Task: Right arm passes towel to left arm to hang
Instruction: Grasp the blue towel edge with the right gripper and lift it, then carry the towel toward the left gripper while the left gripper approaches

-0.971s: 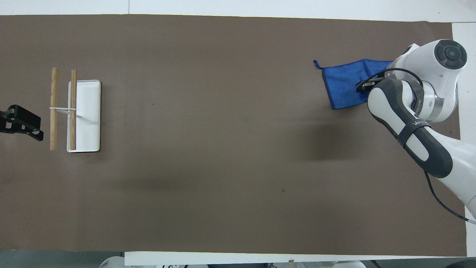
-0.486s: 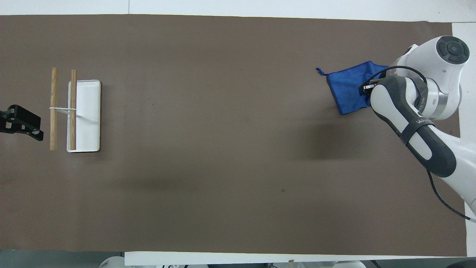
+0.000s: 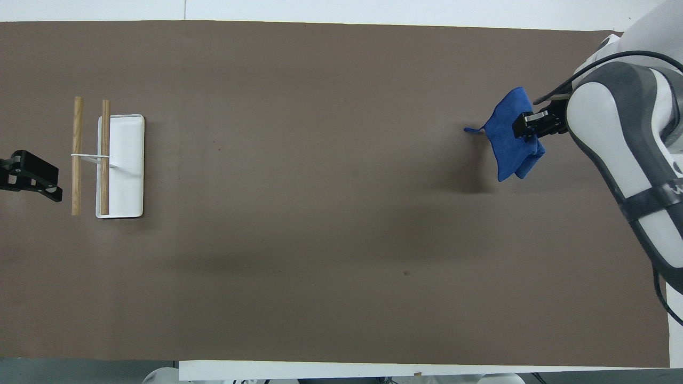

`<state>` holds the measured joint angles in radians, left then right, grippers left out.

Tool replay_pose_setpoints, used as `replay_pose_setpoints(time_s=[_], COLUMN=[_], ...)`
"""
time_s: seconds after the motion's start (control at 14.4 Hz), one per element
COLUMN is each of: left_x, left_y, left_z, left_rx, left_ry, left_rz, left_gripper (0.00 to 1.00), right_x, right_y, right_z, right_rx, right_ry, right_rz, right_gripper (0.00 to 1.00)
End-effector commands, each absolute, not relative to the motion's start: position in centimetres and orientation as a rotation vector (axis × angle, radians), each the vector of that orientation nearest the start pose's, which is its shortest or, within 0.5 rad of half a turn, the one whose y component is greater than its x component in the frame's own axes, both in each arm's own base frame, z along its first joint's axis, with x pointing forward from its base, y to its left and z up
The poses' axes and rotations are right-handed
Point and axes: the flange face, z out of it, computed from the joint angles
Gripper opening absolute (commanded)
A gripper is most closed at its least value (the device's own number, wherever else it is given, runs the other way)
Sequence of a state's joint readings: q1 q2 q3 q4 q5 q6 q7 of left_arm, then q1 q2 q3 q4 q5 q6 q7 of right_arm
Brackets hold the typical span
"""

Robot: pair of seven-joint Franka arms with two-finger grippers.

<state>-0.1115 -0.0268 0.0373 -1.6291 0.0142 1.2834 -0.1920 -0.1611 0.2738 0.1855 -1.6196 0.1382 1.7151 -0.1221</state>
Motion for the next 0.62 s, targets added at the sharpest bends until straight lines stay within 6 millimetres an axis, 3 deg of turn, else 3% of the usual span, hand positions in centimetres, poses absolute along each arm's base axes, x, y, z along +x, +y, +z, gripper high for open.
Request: replay_pose_setpoints(time_s=[0.0,0.14,0.21,0.35,0.55], left_x=[50.5,51.5,52.6,52.8,51.7], left_y=[-3.3,-6.5,-9.5,-13.5,-18.3], left_z=[59.1,60.4,61.0,60.7,58.7], left_rx=[-3.040,-3.084,-3.112,-3.141,-3.280], left_ry=[-0.174,-0.082,-0.027,-0.027,-0.270], left_rz=[0.455,0.252,0.083,-0.062,-0.209], left_gripper=[1.00,1.00,1.00,1.00,1.00], right_x=[60.8,60.1,59.7,58.9,58.4], right_y=[4.7,8.8,11.7,16.5,21.4], right_z=[46.7,48.0,48.4,49.3,50.0], right_rx=[-2.789,-2.671,-2.619,-2.502,-2.372], right_ry=[-0.020,0.215,0.308,0.453,0.619], right_rz=[0.302,0.369,0.412,0.490,0.538], right_gripper=[0.01,0.02,0.02,0.02,0.02])
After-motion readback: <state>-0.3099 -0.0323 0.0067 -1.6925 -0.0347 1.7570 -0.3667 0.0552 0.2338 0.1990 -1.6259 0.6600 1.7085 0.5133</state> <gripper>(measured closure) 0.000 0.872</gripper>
